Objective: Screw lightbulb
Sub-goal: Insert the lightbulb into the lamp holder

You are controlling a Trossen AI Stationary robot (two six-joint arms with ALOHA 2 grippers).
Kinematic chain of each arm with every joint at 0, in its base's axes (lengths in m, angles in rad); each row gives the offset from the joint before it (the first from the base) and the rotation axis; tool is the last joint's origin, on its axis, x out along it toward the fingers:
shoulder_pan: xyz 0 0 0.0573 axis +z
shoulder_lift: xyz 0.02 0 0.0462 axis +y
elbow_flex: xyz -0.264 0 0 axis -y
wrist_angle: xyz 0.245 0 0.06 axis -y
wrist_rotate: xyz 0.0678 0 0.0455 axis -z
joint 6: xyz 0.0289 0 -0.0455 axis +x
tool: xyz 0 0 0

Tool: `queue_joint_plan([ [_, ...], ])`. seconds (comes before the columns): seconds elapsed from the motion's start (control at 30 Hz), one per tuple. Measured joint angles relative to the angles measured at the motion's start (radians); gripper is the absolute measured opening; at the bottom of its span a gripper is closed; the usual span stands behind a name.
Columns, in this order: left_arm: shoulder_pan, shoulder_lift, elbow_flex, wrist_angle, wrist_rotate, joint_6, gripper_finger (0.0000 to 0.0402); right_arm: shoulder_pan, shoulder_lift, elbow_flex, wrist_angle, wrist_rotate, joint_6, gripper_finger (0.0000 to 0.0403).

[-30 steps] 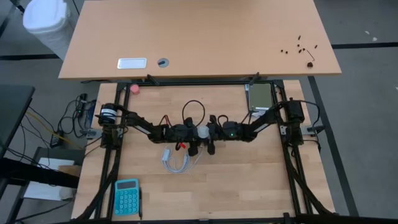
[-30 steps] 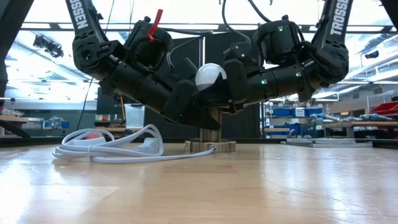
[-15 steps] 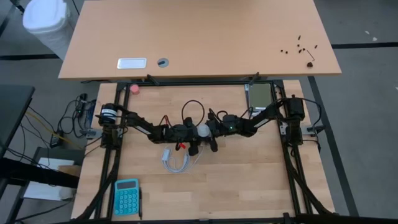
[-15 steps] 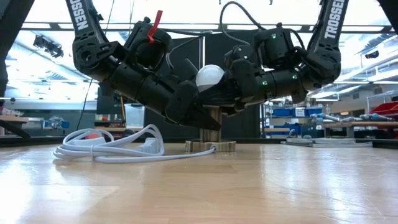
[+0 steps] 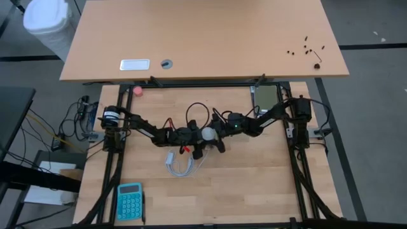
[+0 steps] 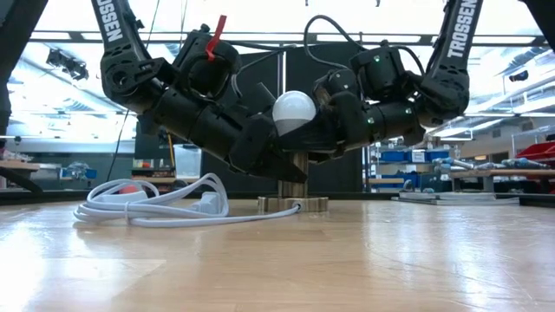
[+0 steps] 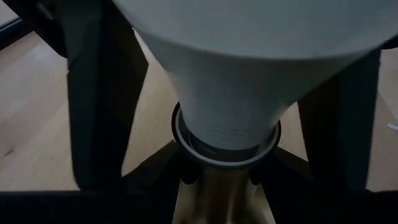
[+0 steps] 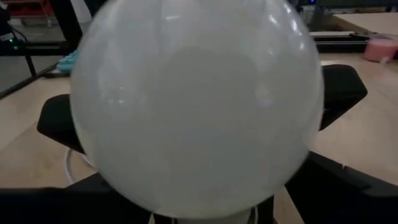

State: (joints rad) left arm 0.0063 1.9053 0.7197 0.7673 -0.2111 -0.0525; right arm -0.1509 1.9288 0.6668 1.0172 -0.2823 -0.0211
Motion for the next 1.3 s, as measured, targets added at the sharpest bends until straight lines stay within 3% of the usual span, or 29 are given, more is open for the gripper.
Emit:
queue_joint_plan([
  [0.7,0.002,0.0,0.0,-0.002,-0.003,0.0,0.0203,-0.057,-0.188,-0.002,-0.377,-0.043,-0.075,0.0333],
  [1.0,0.001,0.0,0.0,-0.004,0.0,-0.003,0.0203,-0.037,-0.223,-0.002,-0.453,-0.062,-0.06,0.0333],
  [1.3,0.001,0.0,0.0,-0.009,0.004,-0.005,0.02,0.002,-0.247,-0.002,-0.532,0.038,-0.051,0.0331],
])
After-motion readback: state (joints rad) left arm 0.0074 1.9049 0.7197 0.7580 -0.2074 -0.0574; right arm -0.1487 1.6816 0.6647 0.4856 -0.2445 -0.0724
